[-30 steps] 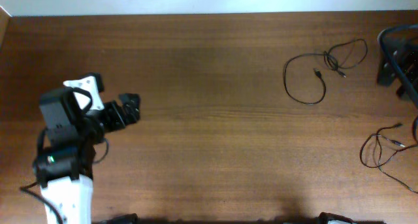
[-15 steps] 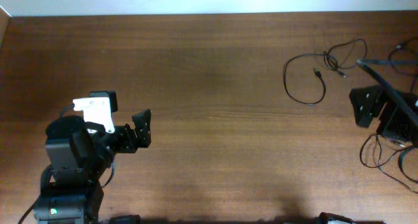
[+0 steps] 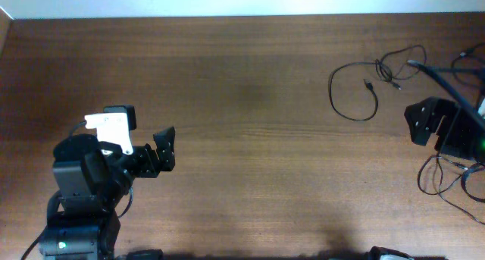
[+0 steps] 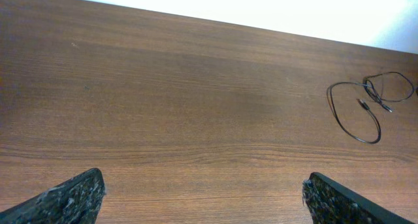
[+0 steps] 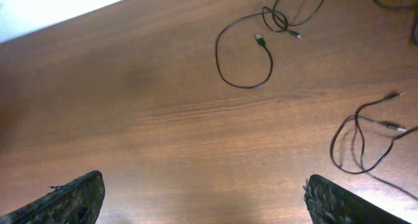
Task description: Untangle cables
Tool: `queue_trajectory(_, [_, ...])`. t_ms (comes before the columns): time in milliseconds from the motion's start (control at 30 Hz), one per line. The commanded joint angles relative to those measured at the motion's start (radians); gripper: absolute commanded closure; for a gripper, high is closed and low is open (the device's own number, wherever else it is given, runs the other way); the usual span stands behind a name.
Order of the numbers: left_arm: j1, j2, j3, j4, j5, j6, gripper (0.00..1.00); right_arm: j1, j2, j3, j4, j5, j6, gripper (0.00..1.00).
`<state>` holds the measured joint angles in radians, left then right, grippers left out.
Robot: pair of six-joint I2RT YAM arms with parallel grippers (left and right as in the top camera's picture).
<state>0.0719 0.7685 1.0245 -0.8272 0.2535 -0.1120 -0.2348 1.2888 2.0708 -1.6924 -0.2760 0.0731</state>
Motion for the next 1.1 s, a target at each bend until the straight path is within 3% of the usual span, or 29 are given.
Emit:
queue_trajectory(0, [-0.005, -0.002, 0.005, -0.001, -0.008, 0.016, 0.01, -0.001, -0.042, -0.007, -0.006, -0.058, -0.152, 0.02])
queue_trajectory(133, [-0.005, -0.002, 0.005, -0.001, -0.008, 0.016, 0.01, -0.001, -0.151, -0.066, -0.006, -0.057, -0.152, 0.02])
queue_trajectory(333, [-0.005, -0.002, 0.005, -0.001, -0.008, 0.016, 0.01, -0.001, -0.368, -0.32, 0.026, -0.05, -0.152, 0.02])
queue_trajectory(700, [-0.005, -0.002, 0.005, -0.001, -0.008, 0.016, 0.01, -0.001, -0.774, -1.014, 0.594, -0.256, -0.151, 0.02])
queue_trajectory(867, [-0.005, -0.002, 0.005, -0.001, -0.008, 0.016, 0.01, -0.001, -0.805, -1.129, 0.726, -0.287, -0.144, 0.02])
queue_trajectory(1067, [-0.005, -0.002, 0.005, -0.001, -0.008, 0.016, 0.01, -0.001, -0.805, -1.141, 0.801, -0.311, -0.145, 0.01])
